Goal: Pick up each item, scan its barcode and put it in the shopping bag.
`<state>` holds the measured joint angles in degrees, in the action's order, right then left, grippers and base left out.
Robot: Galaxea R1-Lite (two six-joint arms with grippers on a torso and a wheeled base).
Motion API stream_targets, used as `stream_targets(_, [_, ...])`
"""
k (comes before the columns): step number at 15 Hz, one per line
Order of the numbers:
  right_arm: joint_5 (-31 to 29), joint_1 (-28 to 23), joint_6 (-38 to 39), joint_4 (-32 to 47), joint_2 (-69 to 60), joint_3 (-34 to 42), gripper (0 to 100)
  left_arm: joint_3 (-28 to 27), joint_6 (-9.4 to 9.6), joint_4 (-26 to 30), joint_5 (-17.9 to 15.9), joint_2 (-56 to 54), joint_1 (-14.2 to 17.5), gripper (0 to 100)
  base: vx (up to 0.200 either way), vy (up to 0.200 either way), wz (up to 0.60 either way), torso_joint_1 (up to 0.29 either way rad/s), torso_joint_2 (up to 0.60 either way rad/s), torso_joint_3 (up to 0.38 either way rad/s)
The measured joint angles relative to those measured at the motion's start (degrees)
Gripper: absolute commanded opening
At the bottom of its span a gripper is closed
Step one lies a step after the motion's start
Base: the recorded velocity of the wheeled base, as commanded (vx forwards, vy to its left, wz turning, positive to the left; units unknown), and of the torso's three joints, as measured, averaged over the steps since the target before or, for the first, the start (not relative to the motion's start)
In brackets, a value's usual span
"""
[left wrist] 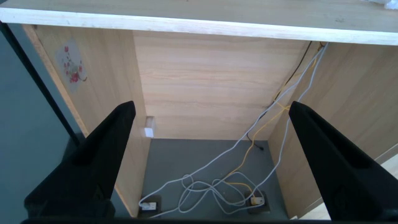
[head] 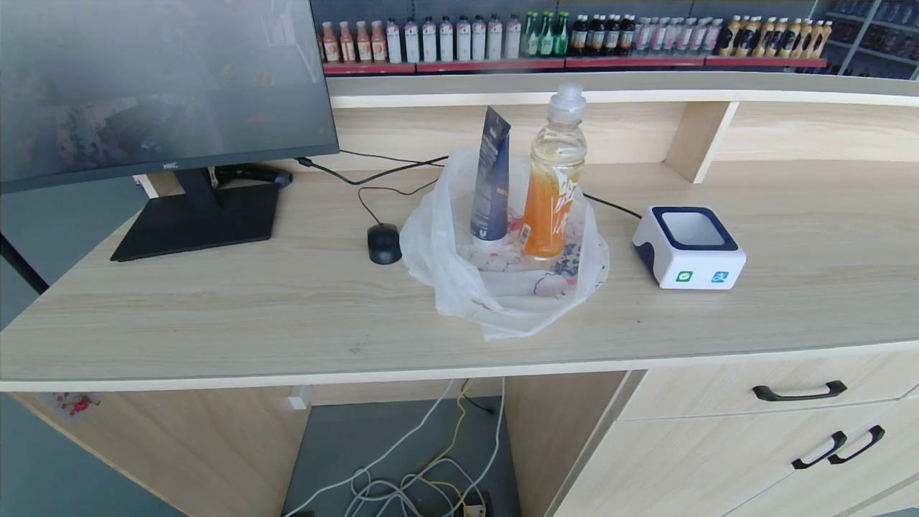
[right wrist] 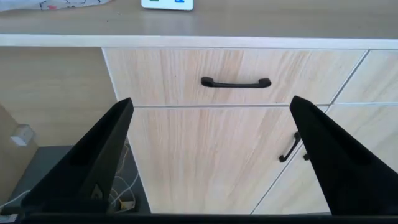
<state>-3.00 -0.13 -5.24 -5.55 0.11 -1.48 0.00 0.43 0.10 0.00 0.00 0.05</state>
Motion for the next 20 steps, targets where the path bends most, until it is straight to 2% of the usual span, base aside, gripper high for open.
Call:
stream_targets(10, [0.35, -0.11, 3.72, 5.52, -0.21, 1.29, 100, 0.00, 0.00, 0.00, 0.00, 0.00, -0.02, 100, 0.000, 0.000, 0.00, 0.000, 0.00, 0.000])
stream_targets(20, [0.35, -0.38, 5.79, 5.55, -0.09, 1.38, 100, 0.00, 0.00, 0.00, 0.00, 0.00, 0.02, 100, 0.000, 0.000, 0.00, 0.000, 0.00, 0.000])
